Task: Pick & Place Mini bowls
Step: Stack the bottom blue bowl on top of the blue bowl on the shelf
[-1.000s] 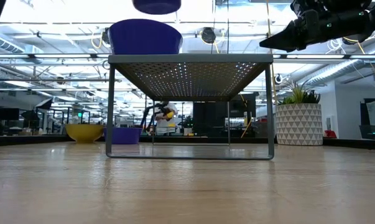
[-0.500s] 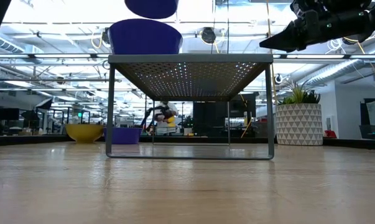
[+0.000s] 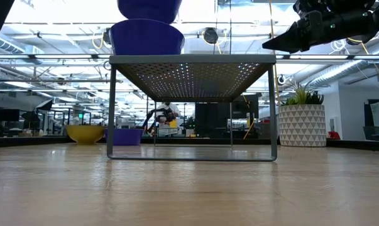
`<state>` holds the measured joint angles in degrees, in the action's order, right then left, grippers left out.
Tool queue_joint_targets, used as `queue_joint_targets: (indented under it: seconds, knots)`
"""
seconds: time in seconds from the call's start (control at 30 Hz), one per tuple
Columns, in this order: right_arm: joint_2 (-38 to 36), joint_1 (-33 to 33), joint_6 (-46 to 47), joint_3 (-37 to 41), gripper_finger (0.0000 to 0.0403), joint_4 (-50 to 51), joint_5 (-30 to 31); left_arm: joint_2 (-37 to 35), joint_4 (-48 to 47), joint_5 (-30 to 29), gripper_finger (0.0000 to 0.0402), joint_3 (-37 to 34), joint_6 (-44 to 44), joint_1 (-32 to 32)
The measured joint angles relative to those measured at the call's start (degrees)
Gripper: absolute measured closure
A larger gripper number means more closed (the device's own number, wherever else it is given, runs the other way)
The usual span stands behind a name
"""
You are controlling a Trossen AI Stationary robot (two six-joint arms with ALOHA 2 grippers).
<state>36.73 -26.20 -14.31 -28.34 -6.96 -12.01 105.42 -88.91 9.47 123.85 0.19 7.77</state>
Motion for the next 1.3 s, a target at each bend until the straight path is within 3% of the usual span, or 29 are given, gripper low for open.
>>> queue_joint_targets:
  seconds: [0.17,0.8,1.0,1.3]
  knots:
    - [0.00,0.00,-0.07,0.00,0.0403,0.16,0.00,0.00,0.84,3.23,0.0391,-4.82,3.63,-1.14]
    - [0.00,-0.01,-0.33,0.00,0.0403,0.37,0.00,-0.30,9.32,5.26,0.0392,-14.08,7.85,-1.56]
    - [0.00,0.00,-0.35,0.00,0.0403,0.37,0.00,-0.32,9.70,5.26,0.0368,-14.62,8.76,-1.56]
    - [0.00,-0.02,-0.33,0.00,0.0403,0.37,0.00,-0.35,11.41,5.16,0.0386,-14.63,8.69,-1.56]
